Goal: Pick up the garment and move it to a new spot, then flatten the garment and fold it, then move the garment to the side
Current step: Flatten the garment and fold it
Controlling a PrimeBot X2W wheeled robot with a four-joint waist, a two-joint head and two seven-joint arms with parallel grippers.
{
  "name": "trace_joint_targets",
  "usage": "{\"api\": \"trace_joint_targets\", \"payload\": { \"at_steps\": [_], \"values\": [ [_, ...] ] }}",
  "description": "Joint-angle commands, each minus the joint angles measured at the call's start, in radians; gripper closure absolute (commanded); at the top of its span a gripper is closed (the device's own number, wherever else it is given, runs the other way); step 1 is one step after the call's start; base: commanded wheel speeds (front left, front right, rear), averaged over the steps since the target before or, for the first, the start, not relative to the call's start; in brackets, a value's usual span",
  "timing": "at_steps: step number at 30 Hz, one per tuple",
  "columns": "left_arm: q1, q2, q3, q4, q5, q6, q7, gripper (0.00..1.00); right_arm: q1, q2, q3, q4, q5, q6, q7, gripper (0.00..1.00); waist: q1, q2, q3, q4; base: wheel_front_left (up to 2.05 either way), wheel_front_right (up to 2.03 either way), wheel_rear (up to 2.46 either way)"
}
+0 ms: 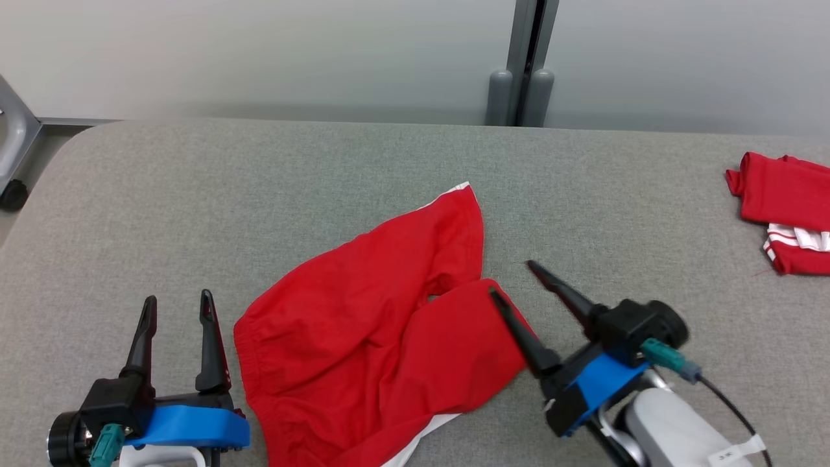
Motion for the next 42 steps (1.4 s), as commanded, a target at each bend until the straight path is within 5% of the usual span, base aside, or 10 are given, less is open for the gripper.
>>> {"api": "trace_joint_targets", "payload": {
  "at_steps": [1, 9, 23, 24, 25, 30, 42],
  "values": [
    [-0.002, -0.002, 0.005, -0.003, 0.005, -0.002, -0.004, 0.0, 0.023, -0.009, -0.022, 0.015, -0.011, 0.0, 0.0, 0.0, 0.0, 0.0, 0.003, 0.0, 0.0, 0.0, 0.0],
    [-0.021, -0.001, -0.025, -0.007, -0.008, 0.005, -0.004, 0.0, -0.002, -0.028, -0.076, 0.184, -0.03, 0.0, 0.0, 0.0, 0.0, 0.0, 0.033, 0.026, 0.0, 0.0, 0.0],
    [-0.039, -0.002, -0.033, -0.007, -0.024, 0.02, -0.004, 0.0, -0.094, 0.042, 0.094, 0.475, 0.064, 0.0, 0.006, 0.0, 0.0, 0.0, 0.07, 0.078, 0.0, 0.0, 0.0],
    [-0.038, -0.002, -0.032, -0.007, -0.025, 0.021, -0.004, 0.0, -0.095, 0.048, 0.11, 0.478, 0.085, 0.0, 0.006, 0.62, 0.0, 0.0, 0.069, 0.077, 0.0, 0.0, 0.0],
    [-0.036, -0.001, -0.031, -0.006, -0.026, 0.022, -0.004, 0.0, -0.1, 0.048, 0.126, 0.476, 0.106, 0.001, 0.006, 1.0, 0.0, 0.0, 0.067, 0.074, 0.0, 0.0, 0.0],
    [-0.023, -0.002, -0.031, 0.006, -0.028, 0.019, -0.004, 0.0, -0.104, 0.024, 0.143, 0.431, 0.173, 0.0, -0.001, 1.0, 0.0, 0.0, 0.044, 0.051, 0.0, 0.0, 0.0],
    [0.013, -0.002, -0.02, 0.022, -0.023, 0.006, -0.004, 0.0, 0.207, -0.068, -0.038, 0.138, 0.185, 0.0, 0.029, 1.0, 0.0, 0.0, -0.017, -0.039, 0.0, 0.0, 0.0]
  ]
}}
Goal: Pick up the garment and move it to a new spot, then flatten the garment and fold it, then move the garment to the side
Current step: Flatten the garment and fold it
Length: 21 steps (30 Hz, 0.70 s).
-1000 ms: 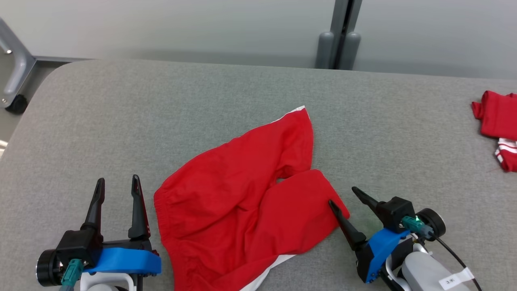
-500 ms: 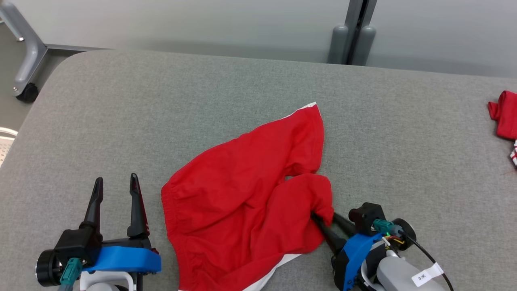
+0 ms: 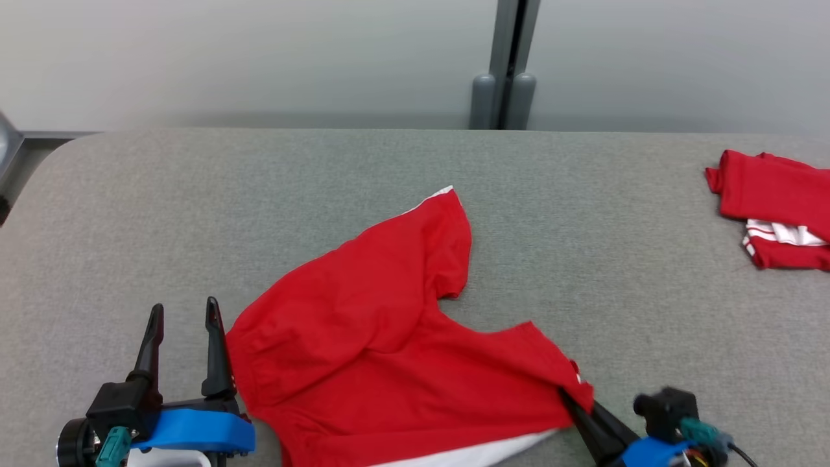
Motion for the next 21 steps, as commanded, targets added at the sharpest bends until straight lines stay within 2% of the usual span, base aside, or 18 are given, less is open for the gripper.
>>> {"api": "trace_joint_targets", "payload": {
  "at_steps": [1, 6, 7, 8, 9, 16, 21],
  "values": [
    [0.008, -0.002, -0.001, 0.001, 0.002, -0.005, -0.004, 0.0, 0.056, -0.015, -0.031, -0.04, -0.006, 0.0, 0.026, 1.0, 0.0, 0.0, -0.011, -0.017, 0.0, 0.0, 0.0],
    [0.011, -0.002, -0.002, 0.0, 0.001, -0.006, -0.004, 0.0, 0.177, -0.006, -0.111, -0.157, -0.042, 0.0, 0.117, 1.0, 0.0, 0.0, -0.01, -0.037, 0.0, 0.0, 0.0],
    [0.01, -0.002, -0.002, -0.001, -0.001, -0.003, -0.004, 0.0, 0.216, -0.002, -0.147, -0.216, -0.069, 0.0, 0.16, 0.58, 0.0, 0.0, -0.008, -0.044, 0.0, 0.0, 0.0],
    [0.01, -0.002, -0.002, -0.001, -0.001, -0.003, -0.004, 0.0, 0.216, -0.002, -0.147, -0.216, -0.069, 0.0, 0.16, 0.58, 0.0, 0.0, -0.008, -0.044, 0.0, 0.0, 0.0],
    [0.01, -0.002, -0.004, -0.002, -0.001, -0.001, -0.004, 0.0, 0.229, 0.004, -0.169, -0.243, -0.077, 0.0, 0.176, 0.0, 0.0, 0.0, -0.007, -0.047, 0.0, 0.0, 0.0],
    [-0.001, -0.002, -0.007, -0.004, 0.003, 0.0, -0.004, 0.0, 0.221, 0.007, -0.258, -0.407, -0.185, 0.0, 0.251, 0.0, 0.0, 0.0, 0.0, -0.048, 0.0, 0.0, 0.0],
    [-0.004, -0.002, -0.015, -0.016, 0.002, 0.009, -0.004, 0.0, 0.13, -0.02, -0.243, -0.454, -0.249, 0.0, 0.304, 0.0, 0.0, 0.0, 0.014, -0.042, 0.0, 0.0, 0.0]
  ]
}}
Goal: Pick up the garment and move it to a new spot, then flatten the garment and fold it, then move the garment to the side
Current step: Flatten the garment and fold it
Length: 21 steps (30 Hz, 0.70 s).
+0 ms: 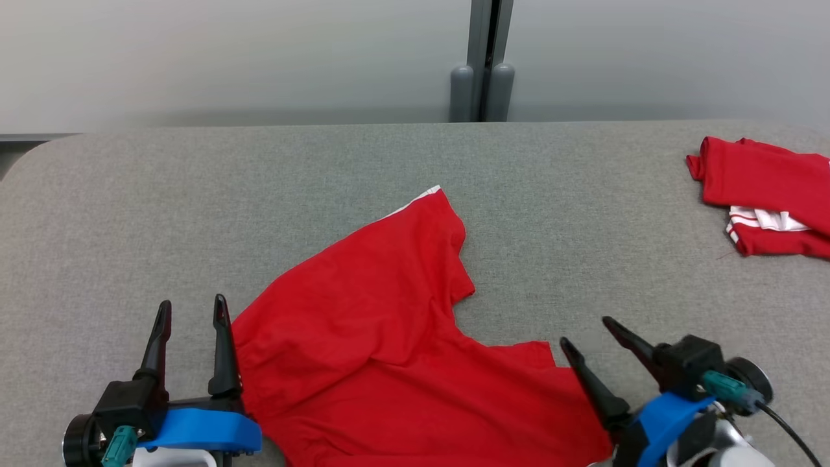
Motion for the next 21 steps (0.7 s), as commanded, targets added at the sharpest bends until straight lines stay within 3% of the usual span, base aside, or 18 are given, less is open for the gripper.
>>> {"api": "trace_joint_targets", "payload": {
  "at_steps": [1, 5, 20, 21],
  "values": [
    [-0.007, -0.001, 0.0, -0.003, 0.002, 0.005, -0.004, 0.0, -0.014, -0.006, 0.013, 0.001, -0.006, 0.0, 0.011, 0.0, -0.0001, 0.0, 0.003, 0.003, 0.0, 0.0, 0.0],
    [-0.027, -0.001, -0.02, 0.002, -0.007, 0.005, -0.004, 0.0, -0.097, -0.026, 0.061, 0.069, -0.012, 0.0, 0.059, 0.0, -0.0001, 0.0, 0.019, 0.024, 0.0, 0.0, 0.0],
    [-0.047, -0.001, -0.028, -0.004, -0.018, 0.022, -0.004, 0.0, -0.209, -0.023, 0.199, 0.357, 0.026, 0.0, 0.041, 0.0, -0.0001, 0.0, 0.06, 0.074, 0.0, 0.0, 0.0],
    [-0.048, -0.001, -0.027, -0.005, -0.019, 0.022, -0.004, 0.0, -0.218, -0.023, 0.214, 0.371, 0.025, 0.0, 0.04, 0.09, -0.0001, 0.0, 0.061, 0.075, 0.0, 0.0, 0.0]
  ]
}}
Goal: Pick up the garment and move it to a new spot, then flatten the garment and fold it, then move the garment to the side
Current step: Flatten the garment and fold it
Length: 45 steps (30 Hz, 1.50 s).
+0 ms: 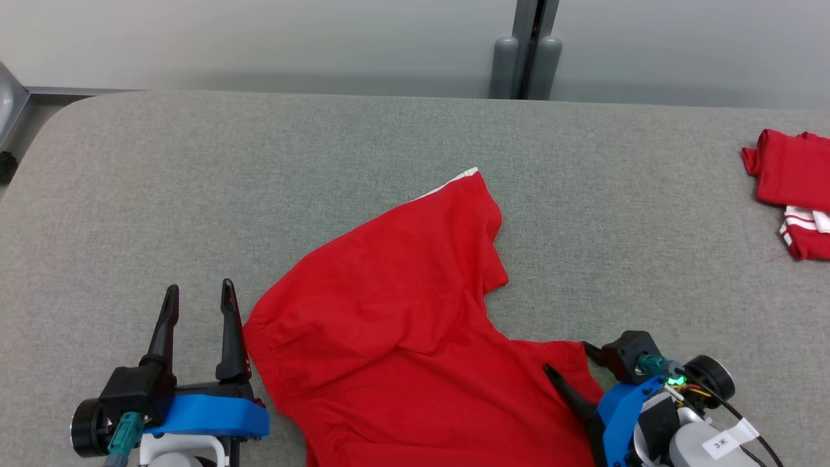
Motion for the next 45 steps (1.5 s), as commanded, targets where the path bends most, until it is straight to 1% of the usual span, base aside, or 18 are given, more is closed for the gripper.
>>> {"api": "trace_joint_targets", "payload": {
  "at_steps": [1, 2, 3, 8, 12, 15, 20, 21, 22, 27, 31, 32, 34, 37, 41, 45],
  "values": [
    [-0.018, -0.001, 0.004, -0.004, -0.001, 0.005, -0.004, 0.0, -0.02, 0.001, 0.023, 0.019, -0.003, 0.0, 0.003, 0.27, 0.0, 0.0, 0.002, 0.001, 0.0, 0.0, 0.0],
    [-0.019, -0.001, 0.003, -0.004, -0.002, 0.004, -0.004, 0.0, -0.025, 0.006, 0.04, 0.027, 0.008, 0.0, 0.001, 0.78, 0.0, 0.0, 0.004, 0.002, 0.0, 0.0, 0.0],
    [-0.02, -0.001, 0.001, -0.005, -0.003, 0.005, -0.004, 0.0, -0.033, 0.009, 0.051, 0.034, 0.019, 0.001, -0.003, 1.0, 0.0, 0.0, 0.005, 0.003, 0.0, 0.0, 0.0],
    [-0.027, -0.001, 0.003, -0.003, -0.007, 0.007, -0.004, 0.0, -0.111, 0.01, 0.07, 0.066, 0.038, 0.0, -0.039, 1.0, 0.0, 0.0, 0.012, 0.003, 0.0, 0.0, 0.0],
    [-0.035, -0.001, -0.002, -0.003, -0.009, 0.008, -0.004, 0.0, -0.201, 0.018, 0.037, 0.109, 0.049, 0.0, -0.082, 1.0, 0.0, 0.0, 0.018, 0.011, 0.0, 0.0, 0.0],
    [-0.039, -0.001, -0.005, -0.007, -0.01, 0.009, -0.004, 0.0, -0.276, 0.028, 0.008, 0.163, 0.049, 0.0, -0.112, 1.0, 0.0, 0.0, 0.022, 0.019, 0.0, 0.0, 0.0],
    [-0.042, -0.001, -0.011, -0.002, -0.011, 0.01, -0.004, 0.0, -0.372, 0.068, -0.013, 0.305, 0.039, 0.0, -0.148, 1.0, 0.0, 0.0, 0.029, 0.031, 0.0, 0.0, 0.0],
    [-0.044, -0.001, -0.013, -0.001, -0.012, 0.01, -0.004, 0.0, -0.388, 0.078, -0.009, 0.328, 0.04, 0.0, -0.163, 0.36, 0.0, 0.0, 0.029, 0.032, 0.0, 0.0, 0.0],
    [-0.046, -0.001, -0.014, 0.001, -0.014, 0.011, -0.004, 0.0, -0.398, 0.084, -0.008, 0.353, 0.044, 0.0, -0.178, 0.0, 0.0, 0.0, 0.029, 0.034, 0.0, 0.0, 0.0],
    [-0.031, -0.001, -0.003, 0.003, -0.01, 0.011, -0.004, 0.0, -0.416, 0.1, -0.048, 0.43, 0.061, 0.0, -0.321, 0.0, 0.0, 0.0, 0.011, 0.02, 0.0, 0.0, 0.0],
    [-0.011, -0.001, 0.012, 0.003, 0.009, 0.004, -0.004, 0.0, -0.377, 0.092, -0.101, 0.409, 0.056, 0.0, -0.366, 0.0, 0.0, 0.0, -0.013, -0.007, 0.0, 0.0, 0.0],
    [-0.006, -0.001, 0.018, 0.003, 0.013, 0.001, -0.004, 0.0, -0.36, 0.089, -0.119, 0.382, 0.053, 0.0, -0.369, 0.0, 0.0, 0.0, -0.021, -0.015, 0.0, 0.0, 0.0],
    [0.006, -0.002, 0.025, 0.0, 0.02, -0.001, -0.004, 0.0, -0.318, 0.082, -0.17, 0.284, 0.042, 0.0, -0.37, 0.0, 0.0, 0.0, -0.033, -0.031, 0.0, 0.0, 0.0],
    [0.021, -0.001, 0.04, -0.001, 0.032, -0.006, -0.004, 0.0, -0.208, 0.077, -0.254, 0.138, 0.014, 0.0, -0.369, 0.0, 0.0, 0.0, -0.048, -0.052, 0.0, 0.0, 0.0],
    [0.039, -0.001, 0.051, -0.002, 0.046, -0.007, -0.004, 0.0, -0.066, 0.098, -0.352, -0.032, -0.017, 0.0, -0.37, 0.0, 0.0, 0.0, -0.067, -0.075, 0.0, 0.0, 0.0],
    [0.054, -0.001, 0.06, 0.001, 0.054, -0.008, -0.004, 0.0, 0.057, 0.133, -0.418, -0.174, -0.047, 0.0, -0.37, 0.0, 0.0, 0.0, -0.08, -0.092, 0.0, 0.0, 0.0]
  ]
}}
